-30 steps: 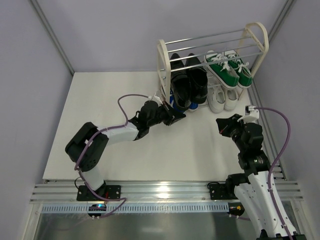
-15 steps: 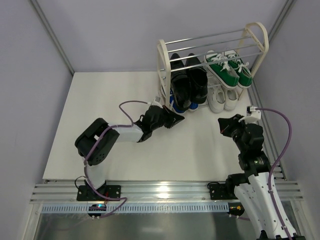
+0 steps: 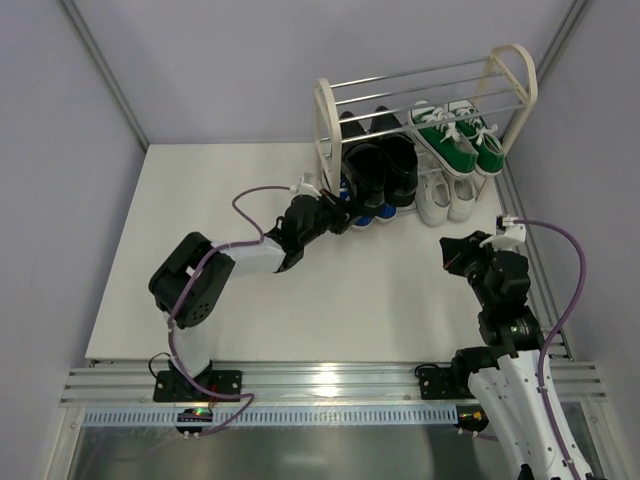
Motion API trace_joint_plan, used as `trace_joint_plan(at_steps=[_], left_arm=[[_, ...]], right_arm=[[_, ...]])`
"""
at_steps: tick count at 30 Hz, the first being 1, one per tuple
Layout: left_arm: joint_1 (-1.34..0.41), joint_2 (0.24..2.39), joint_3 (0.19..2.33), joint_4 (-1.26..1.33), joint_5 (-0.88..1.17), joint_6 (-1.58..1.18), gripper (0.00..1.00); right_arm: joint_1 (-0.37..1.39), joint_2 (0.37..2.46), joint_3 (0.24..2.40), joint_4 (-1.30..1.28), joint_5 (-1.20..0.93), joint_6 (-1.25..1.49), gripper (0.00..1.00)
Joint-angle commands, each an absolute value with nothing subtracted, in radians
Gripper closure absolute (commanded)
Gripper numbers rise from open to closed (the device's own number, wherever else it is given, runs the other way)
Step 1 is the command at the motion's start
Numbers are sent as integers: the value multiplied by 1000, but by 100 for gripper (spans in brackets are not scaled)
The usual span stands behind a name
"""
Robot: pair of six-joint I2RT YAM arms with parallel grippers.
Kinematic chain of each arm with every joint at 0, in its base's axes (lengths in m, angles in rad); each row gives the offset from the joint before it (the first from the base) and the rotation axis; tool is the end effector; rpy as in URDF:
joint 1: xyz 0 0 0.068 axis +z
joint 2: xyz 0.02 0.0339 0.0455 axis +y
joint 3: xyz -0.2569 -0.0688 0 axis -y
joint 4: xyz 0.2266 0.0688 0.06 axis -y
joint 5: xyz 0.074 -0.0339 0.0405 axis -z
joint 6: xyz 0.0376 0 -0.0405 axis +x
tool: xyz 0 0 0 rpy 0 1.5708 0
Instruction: Place and organize the shoes onto the shoe shelf
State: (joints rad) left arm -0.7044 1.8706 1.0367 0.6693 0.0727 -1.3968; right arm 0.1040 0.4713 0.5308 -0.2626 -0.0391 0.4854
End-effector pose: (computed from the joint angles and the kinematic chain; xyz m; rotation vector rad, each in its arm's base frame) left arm 0.3050 -0.2628 0.2132 -0.6289 1.9275 -1.5271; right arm 0.1222 0.0142 0.2810 0.3124 1.7695 0.4589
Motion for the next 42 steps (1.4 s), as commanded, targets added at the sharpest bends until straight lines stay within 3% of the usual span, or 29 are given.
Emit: trace_joint_plan(at_steps=[1,8,15,24,38,42], left_arm=[[-700,1793,1089,802,66,-1440,100],[-641,1714,1057,770,35,-1436,100],[-571,1784,1086,773,87,-1476,100],[-571,1890,1098,839,152,-1546,100],[-574,1878,1026,847,186,-1546,100],[-572,1844,935,830,179,-1522,95]], right_arm=[[107,469,546,-239,-18,463,96],[109,462,546,-255,-5,451,96],[109,477,549,-245,-14,451,96],[109,488,548,-244,-20,453,96],[109,511,543,-238,-41,453,96],[109,514,541,-238,-38,449,96]])
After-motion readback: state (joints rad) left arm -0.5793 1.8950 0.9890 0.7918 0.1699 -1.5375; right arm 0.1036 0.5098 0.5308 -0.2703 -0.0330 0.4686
